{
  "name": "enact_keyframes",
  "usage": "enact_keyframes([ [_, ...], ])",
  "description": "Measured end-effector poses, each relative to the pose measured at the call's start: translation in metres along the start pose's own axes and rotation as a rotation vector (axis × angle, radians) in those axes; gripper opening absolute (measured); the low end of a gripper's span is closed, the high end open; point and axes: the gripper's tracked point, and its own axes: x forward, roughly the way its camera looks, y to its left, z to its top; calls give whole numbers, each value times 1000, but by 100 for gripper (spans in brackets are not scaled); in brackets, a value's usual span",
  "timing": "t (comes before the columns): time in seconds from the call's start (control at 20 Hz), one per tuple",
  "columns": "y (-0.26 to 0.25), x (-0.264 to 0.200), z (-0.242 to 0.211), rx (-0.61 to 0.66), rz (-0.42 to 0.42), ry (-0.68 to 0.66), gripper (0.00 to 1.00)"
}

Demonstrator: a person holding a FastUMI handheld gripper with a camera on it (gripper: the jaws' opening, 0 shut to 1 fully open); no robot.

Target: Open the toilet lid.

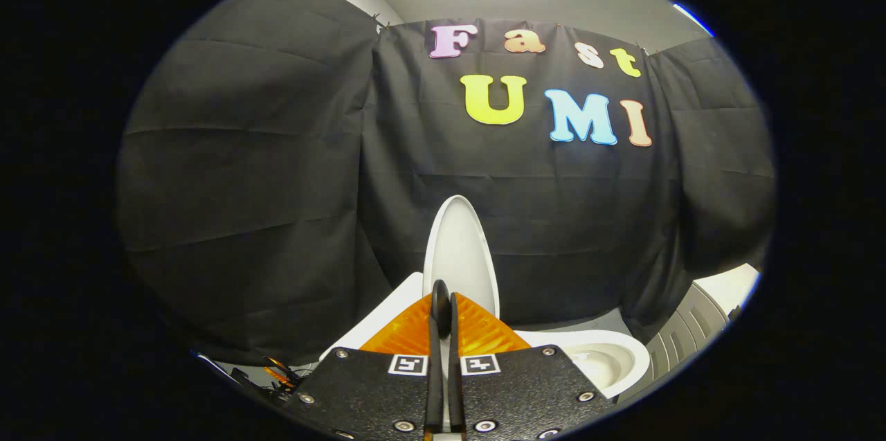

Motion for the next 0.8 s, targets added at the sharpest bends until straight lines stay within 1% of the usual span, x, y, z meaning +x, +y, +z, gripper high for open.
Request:
enact_keyframes([
  [0.45,18,7,-6,-4,27,7,3],
  [0.55,18,7,-8,12,35,13,8],
  [0.65,17,7,-6,21,51,16,9],
  [0.75,20,6,-9,71,99,30,16],
  [0.8,21,6,-8,125,124,31,29],
])
